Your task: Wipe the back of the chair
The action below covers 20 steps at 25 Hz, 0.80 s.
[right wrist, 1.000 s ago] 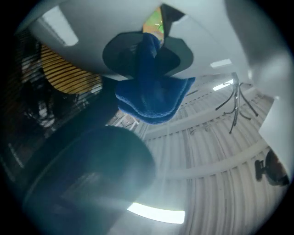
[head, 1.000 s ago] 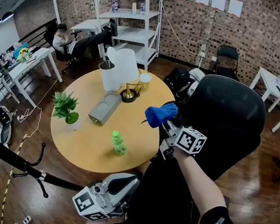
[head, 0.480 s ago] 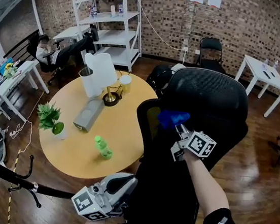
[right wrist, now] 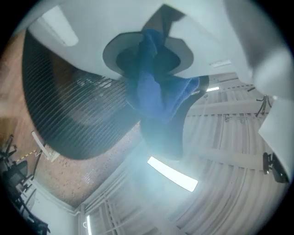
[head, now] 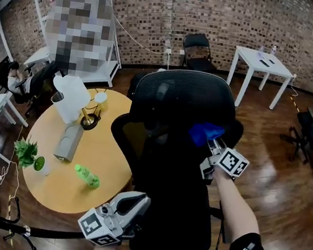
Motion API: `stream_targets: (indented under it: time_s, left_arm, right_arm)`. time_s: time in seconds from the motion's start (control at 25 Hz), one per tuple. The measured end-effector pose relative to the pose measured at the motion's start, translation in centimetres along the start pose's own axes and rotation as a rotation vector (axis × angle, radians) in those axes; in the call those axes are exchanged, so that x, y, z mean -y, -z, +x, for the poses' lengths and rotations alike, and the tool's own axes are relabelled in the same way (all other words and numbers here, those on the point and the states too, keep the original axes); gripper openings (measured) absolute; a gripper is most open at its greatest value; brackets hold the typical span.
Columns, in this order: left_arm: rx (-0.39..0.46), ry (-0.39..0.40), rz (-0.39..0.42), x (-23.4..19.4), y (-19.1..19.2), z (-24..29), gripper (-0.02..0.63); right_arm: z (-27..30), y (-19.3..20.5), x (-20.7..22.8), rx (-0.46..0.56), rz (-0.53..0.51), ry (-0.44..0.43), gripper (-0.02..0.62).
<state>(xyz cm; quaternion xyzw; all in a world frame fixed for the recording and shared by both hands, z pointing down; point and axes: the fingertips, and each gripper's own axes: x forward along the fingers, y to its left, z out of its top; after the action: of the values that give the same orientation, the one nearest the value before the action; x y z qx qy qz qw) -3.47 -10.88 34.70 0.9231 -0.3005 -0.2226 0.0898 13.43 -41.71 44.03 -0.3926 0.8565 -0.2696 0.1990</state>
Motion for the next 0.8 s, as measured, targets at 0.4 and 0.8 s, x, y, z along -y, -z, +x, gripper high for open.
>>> stream_targets:
  time_s: [0.4,0.8]
  left_arm:
    - [-0.043,0.085,-0.039,1.3,2.1,3.6,-0.008]
    - [-0.046,0.14,-0.073,1.3,2.7,3.8,-0.008]
  right_arm:
    - [-7.8,-5.9,7.4,0.089,-0.068,0.195,0.054]
    - [-17.4,-9.0,13.1,0.161,-0.133,0.514,0.054]
